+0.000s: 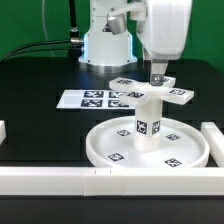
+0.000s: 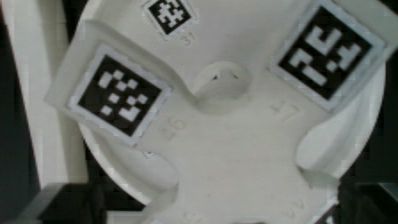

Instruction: Assemble round table

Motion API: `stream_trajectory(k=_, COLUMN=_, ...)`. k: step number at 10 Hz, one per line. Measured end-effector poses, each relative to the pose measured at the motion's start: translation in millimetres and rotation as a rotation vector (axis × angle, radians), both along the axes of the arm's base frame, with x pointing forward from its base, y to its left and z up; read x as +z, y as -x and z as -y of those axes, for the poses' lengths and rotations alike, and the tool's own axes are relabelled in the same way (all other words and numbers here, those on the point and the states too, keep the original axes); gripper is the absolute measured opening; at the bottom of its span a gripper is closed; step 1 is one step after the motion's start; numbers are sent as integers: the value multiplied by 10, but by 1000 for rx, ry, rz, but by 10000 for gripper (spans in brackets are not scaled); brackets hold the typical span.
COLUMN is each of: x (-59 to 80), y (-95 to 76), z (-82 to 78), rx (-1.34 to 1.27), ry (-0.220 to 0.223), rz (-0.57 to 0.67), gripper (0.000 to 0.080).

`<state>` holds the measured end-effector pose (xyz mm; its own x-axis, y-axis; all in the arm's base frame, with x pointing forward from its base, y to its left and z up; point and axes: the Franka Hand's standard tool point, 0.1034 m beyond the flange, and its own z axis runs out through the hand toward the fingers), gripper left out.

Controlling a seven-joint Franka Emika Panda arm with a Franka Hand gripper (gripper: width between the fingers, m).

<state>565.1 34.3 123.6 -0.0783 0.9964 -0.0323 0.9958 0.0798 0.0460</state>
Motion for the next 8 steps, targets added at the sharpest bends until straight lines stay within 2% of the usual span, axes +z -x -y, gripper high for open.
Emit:
stream_trajectory(k=2, x=-10, y=2, z=31, rx=62, ry=11, rz=-3, gripper=648)
stream_trajectory(k=8, x=-129, y=53, z=-7, rx=59, ry=13, rz=-23, gripper=648)
